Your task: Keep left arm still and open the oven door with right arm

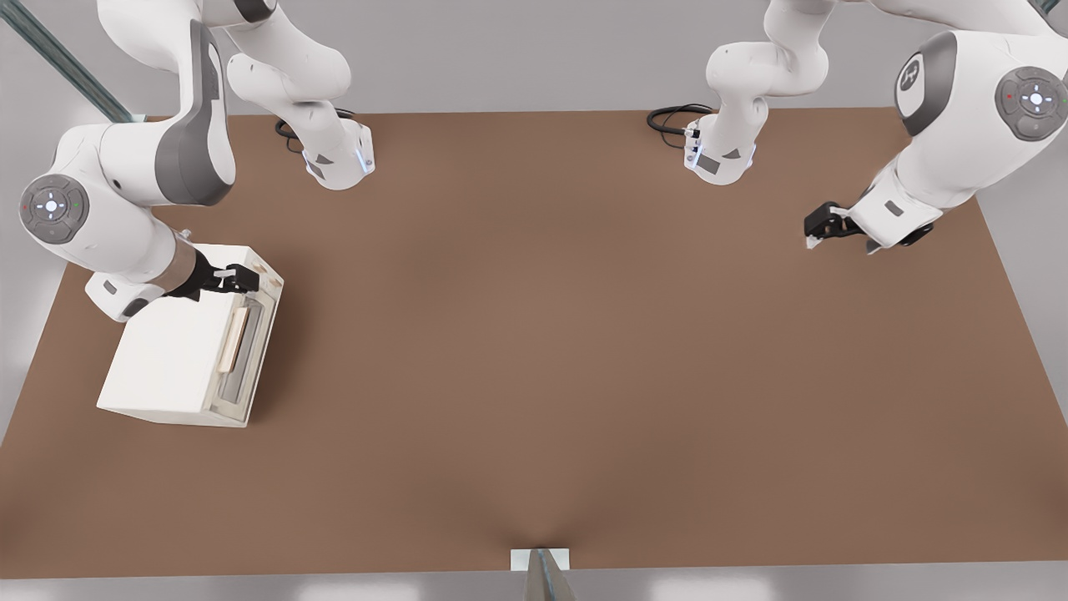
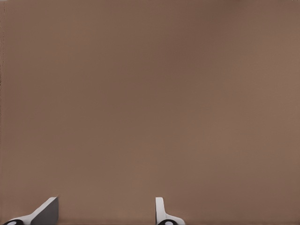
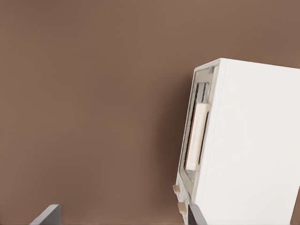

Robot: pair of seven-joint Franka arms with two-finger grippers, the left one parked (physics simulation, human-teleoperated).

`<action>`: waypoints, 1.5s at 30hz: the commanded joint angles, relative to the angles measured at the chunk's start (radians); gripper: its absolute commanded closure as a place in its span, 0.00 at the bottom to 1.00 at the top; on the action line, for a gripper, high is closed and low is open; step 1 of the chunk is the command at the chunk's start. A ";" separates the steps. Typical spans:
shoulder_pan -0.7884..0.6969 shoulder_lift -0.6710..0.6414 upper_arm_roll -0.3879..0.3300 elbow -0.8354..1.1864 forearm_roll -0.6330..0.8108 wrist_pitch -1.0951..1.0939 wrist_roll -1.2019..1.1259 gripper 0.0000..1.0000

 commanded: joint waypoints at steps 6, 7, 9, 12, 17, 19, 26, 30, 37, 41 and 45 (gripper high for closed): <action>0.081 0.146 0.010 0.002 -0.418 0.008 -0.164 0.79; 0.115 0.195 0.010 0.003 -0.515 0.018 -0.158 0.79; 0.167 0.290 0.009 0.003 -0.718 0.025 -0.143 0.79; 0.228 0.343 0.007 -0.015 -0.814 -0.015 0.020 0.79; 0.257 0.395 0.005 -0.017 -0.874 -0.060 0.222 0.79; 0.259 0.405 0.002 -0.026 -0.882 -0.084 0.302 0.79; 0.253 0.402 0.002 -0.100 -0.902 -0.115 0.382 0.79; 0.237 0.406 0.002 -0.127 -0.902 -0.107 0.385 0.79; 0.222 0.432 0.002 -0.127 -0.900 -0.095 0.394 0.79; 0.211 0.444 0.002 -0.129 -0.899 -0.091 0.394 0.79; 0.211 0.444 0.002 -0.133 -0.894 -0.091 0.394 0.79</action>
